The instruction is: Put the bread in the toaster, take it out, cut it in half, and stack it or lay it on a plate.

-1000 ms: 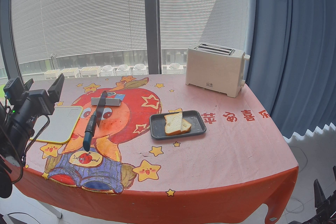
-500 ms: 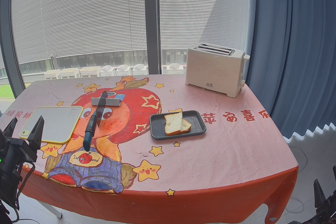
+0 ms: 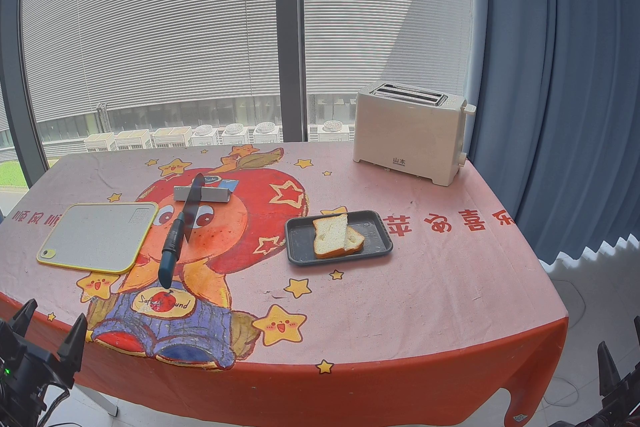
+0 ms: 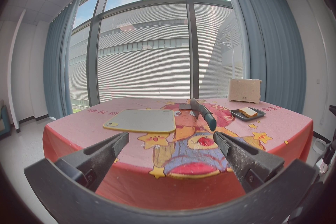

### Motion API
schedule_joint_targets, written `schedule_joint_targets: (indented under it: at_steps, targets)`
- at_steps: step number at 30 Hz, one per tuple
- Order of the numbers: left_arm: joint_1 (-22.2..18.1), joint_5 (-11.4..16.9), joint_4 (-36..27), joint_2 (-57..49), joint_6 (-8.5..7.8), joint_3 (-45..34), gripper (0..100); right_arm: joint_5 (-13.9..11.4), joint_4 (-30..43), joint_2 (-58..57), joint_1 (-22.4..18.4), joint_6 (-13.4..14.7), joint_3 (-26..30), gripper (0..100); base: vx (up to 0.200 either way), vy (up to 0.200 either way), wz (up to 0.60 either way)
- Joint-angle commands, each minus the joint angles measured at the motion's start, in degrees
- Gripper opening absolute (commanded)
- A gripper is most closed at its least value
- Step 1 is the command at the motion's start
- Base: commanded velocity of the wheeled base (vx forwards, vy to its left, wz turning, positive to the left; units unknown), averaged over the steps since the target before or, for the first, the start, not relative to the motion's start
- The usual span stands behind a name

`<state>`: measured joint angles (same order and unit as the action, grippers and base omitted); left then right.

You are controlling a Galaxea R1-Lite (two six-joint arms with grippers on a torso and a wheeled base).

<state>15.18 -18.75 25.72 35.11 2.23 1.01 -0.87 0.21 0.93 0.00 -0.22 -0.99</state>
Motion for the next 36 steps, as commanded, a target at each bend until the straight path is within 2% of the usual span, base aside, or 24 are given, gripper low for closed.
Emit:
schedule_joint_targets:
  at_steps: [1,3,6,7,10,11,13,19,21,28,34,36]
  targets:
    - [0.3,4.0,-8.8,-13.6,0.14,-1.0,100,0.0,0.0,-0.9,0.0,0.0,0.8,100,0.000,0.000,0.00]
    - [0.3,7.8,-14.6,-18.7,-0.30,-1.0,100,0.0,0.0,-0.9,0.0,0.0,0.8,100,0.000,0.000,0.00]
    - [0.2,10.5,-20.6,-22.4,-0.56,-1.0,100,0.0,0.0,-0.9,0.0,0.0,0.8,100,0.000,0.000,0.00]
    - [0.2,12.2,-24.6,-24.7,-0.65,-0.6,100,0.0,0.0,-0.9,0.0,0.0,0.8,100,0.000,0.000,0.00]
    - [0.2,15.5,-26.1,-26.4,-0.74,-0.3,100,0.0,0.1,-0.9,-0.1,0.0,0.9,100,0.000,0.000,0.00]
    - [0.3,17.9,-26.2,-26.8,-1.62,-0.7,100,0.0,0.1,-0.9,0.0,0.0,0.8,100,0.000,0.000,0.00]
    - [0.9,19.9,-26.3,-26.5,-3.11,-0.7,100,0.0,0.0,-0.9,0.0,0.0,0.8,100,0.000,0.000,0.00]
    - [1.7,19.9,-26.4,-24.1,-2.93,-0.7,100,0.0,0.0,-0.9,0.0,0.0,0.8,100,0.000,0.000,0.00]
    - [0.4,19.7,-26.4,-22.9,-2.67,-0.7,100,0.0,0.0,-0.9,0.0,0.0,0.8,100,0.000,0.000,0.00]
    - [-7.8,18.6,-26.2,-24.3,-2.23,-0.7,100,0.0,0.0,-0.9,0.0,0.0,0.8,100,0.000,0.000,0.00]
    - [-14.5,18.6,-26.2,-32.8,-2.06,-0.7,100,0.0,0.1,-0.9,0.0,0.0,0.8,100,0.000,0.000,0.00]
    - [-15.2,18.4,-25.8,-34.6,-2.06,-0.9,100,0.0,0.0,-0.9,0.0,0.0,0.8,100,0.000,0.000,0.00]
